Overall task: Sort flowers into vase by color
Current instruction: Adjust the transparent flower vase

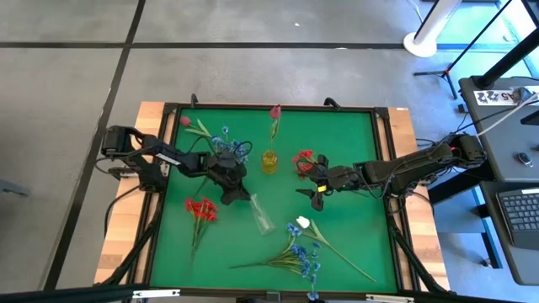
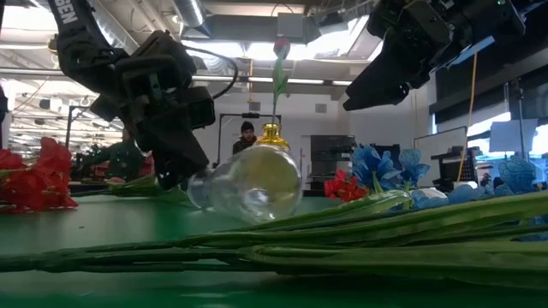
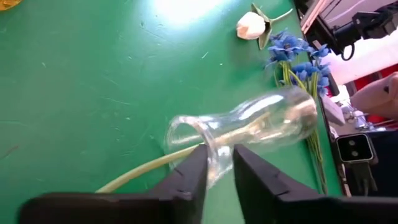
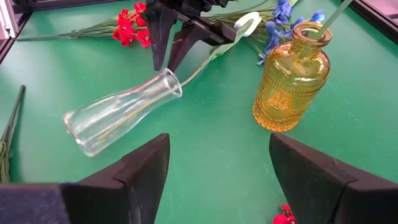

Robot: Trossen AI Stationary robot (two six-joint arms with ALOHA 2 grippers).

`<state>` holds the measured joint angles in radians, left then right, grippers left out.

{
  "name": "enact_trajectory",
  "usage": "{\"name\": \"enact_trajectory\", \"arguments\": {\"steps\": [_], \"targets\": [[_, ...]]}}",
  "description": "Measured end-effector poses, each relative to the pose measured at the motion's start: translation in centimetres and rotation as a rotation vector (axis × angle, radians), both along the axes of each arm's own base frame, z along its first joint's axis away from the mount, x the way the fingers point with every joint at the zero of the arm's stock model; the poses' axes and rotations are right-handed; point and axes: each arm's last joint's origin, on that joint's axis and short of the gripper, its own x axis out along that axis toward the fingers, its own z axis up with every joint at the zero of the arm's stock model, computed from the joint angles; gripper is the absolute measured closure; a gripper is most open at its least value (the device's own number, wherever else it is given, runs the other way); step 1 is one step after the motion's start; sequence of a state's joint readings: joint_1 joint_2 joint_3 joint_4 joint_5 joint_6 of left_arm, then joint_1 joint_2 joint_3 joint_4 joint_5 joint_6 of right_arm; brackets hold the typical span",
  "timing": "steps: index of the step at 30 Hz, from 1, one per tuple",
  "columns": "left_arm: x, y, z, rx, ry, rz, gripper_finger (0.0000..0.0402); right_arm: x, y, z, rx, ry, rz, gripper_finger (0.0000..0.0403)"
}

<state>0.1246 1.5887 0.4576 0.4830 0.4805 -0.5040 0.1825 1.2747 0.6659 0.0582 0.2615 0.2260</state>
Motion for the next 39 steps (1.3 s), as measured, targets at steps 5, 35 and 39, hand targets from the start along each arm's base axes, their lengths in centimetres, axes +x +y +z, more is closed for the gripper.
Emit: {"name": "enact_trajectory", "arguments": {"steps": [5, 35, 39], "targets": [[0.0, -0.1, 0.0, 0.018, -0.006, -0.004, 0.0395, 0.0, 0.0, 0.0, -0.008, -0.002, -0.014, 0.013], [4.7, -1.3, 6.1, 0.189, 0.085, -0.09, 0.0401, 0.0, 0.1, 0.0, 0.04, -0.001, 0.011, 0.013], [3.7, -1.3, 8.4, 0.226, 0.038, -0.051, 0.0401, 0.3, 0.4, 0.5, 0.143, -0.055, 0.043, 0.013]]}}
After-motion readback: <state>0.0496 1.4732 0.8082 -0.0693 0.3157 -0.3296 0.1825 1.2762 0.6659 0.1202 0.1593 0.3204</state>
